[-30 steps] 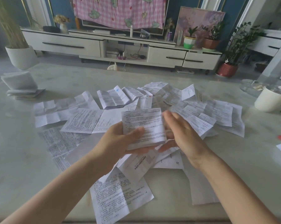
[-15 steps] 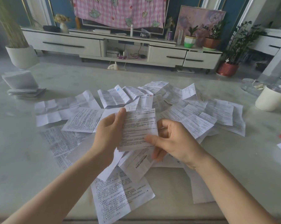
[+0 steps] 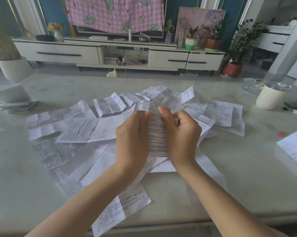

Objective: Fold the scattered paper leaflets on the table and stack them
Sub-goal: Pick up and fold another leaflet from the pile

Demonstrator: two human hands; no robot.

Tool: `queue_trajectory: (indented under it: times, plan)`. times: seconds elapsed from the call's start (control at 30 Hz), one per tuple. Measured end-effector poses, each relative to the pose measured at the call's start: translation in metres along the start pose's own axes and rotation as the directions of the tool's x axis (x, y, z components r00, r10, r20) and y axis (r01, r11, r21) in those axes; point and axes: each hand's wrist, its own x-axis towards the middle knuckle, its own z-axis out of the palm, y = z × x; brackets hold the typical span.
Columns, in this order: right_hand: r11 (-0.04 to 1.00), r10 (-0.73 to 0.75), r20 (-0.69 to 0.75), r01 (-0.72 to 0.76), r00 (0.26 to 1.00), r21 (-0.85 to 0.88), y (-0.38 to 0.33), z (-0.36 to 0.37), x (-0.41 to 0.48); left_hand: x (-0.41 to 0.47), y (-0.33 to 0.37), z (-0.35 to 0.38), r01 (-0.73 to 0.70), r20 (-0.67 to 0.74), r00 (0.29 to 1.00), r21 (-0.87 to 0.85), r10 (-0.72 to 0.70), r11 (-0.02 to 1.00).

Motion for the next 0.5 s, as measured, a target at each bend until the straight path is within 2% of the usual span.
queue_trajectory:
  times: [0.1,0.17,0.23,0.3,0.37,0.43,0.5]
  plan:
    - [0.999,0.023,-0.059,-0.020,0.998,0.048,0.006,-0.023,0.010,0.001,0.018,0.019,-0.023,0.030,0.999,-0.061,0.024,0.998]
    - [0.997,0.076,-0.085,-0.073,0.994,0.033,0.012,-0.047,0.015,-0.001,0.034,0.037,0.022,0.077,0.997,-0.152,-0.010,0.988]
    - [0.976,0.210,-0.139,-0.199,0.968,0.094,0.018,-0.070,0.020,-0.004,0.048,0.058,0.086,0.116,0.991,-0.213,-0.063,0.973]
    - [0.887,0.432,-0.167,-0.383,0.886,0.259,0.028,-0.093,0.026,-0.006,0.062,0.083,0.121,0.148,0.985,-0.247,-0.086,0.962]
    - [0.828,0.531,-0.182,-0.461,0.828,0.321,0.035,-0.112,0.030,-0.010,0.074,0.106,0.161,0.200,0.974,-0.268,-0.109,0.950]
    - [0.906,0.407,-0.306,-0.338,0.861,0.254,0.045,-0.144,0.033,-0.019,0.088,0.134,0.164,0.287,0.954,-0.269,-0.084,0.949]
    - [0.969,0.249,-0.329,-0.231,0.911,0.092,0.047,-0.174,0.034,-0.021,0.096,0.157,0.126,0.365,0.931,-0.230,-0.035,0.965]
